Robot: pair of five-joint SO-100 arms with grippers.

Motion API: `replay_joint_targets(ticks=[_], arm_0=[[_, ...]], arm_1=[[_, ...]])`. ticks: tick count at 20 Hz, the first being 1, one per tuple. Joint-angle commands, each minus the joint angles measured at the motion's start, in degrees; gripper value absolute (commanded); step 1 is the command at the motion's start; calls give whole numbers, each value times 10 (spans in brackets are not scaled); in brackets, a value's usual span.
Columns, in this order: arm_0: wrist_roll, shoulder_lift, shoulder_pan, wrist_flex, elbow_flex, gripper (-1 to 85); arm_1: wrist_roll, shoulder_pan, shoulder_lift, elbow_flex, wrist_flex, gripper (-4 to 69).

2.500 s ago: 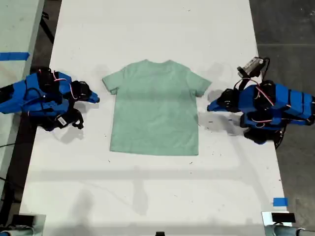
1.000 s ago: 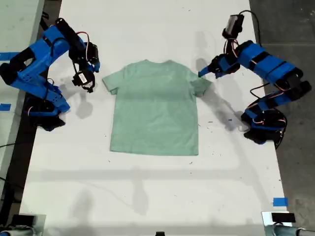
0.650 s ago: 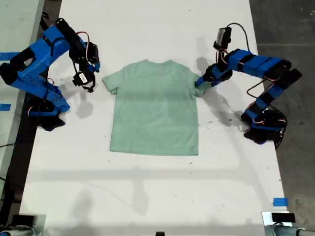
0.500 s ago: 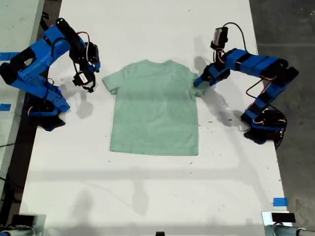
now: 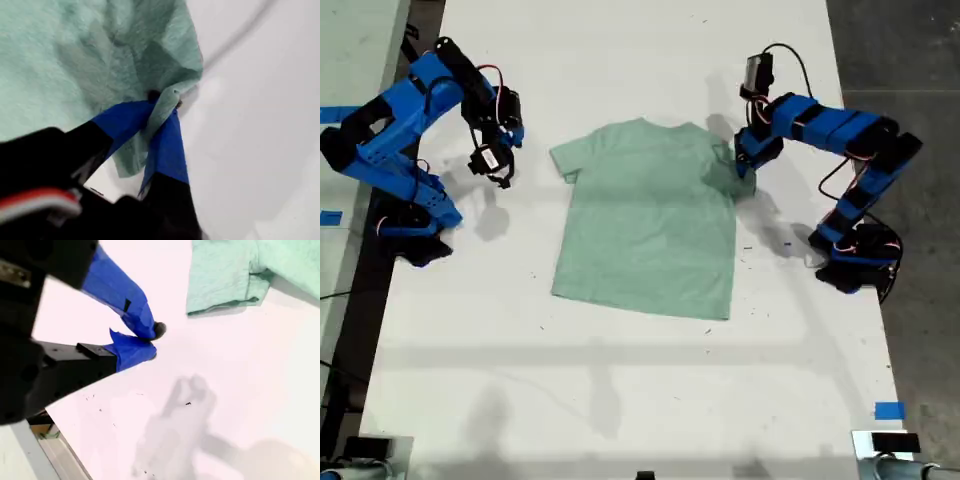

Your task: Fold tshirt

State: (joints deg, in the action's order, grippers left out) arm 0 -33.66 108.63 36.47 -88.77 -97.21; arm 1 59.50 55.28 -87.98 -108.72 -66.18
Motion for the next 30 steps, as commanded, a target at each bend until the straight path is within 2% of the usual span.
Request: replay_joint_targets(ticks=[1,4,7,9,12,17,18,19,21,22,25,30], arm_0=[[1,4,-15,4,18,0],[2,4,-15,7,18,0],[4,4,-17,8,18,0],[5,4,-19,8,18,0],[9,2,-24,8,18,0],[12,2,-28,0,18,0],[12,3,-29,-1,18,0],[12,4,-30,-1,18,0],[13,6,-31,-2,18,4],[13,7,-31,-3,18,33],[13,7,-32,-12,20,99],[21,11,-31,-17,20,96]], arm_1=[[-37,-30,-76,119,-121,-22],[-92,-88,-84,245,-209,-22],[-155,-163,-41,345,-215,-22],[-194,-213,21,406,-196,-22],[-234,-265,116,484,-127,-22],[-243,-276,252,506,-31,-23],[-240,-269,272,490,-10,33],[-231,-265,301,490,0,216],[-221,-259,345,499,9,358],[-220,-259,348,499,11,392],[-215,-265,285,507,-41,397],[-188,-258,85,481,-175,369]])
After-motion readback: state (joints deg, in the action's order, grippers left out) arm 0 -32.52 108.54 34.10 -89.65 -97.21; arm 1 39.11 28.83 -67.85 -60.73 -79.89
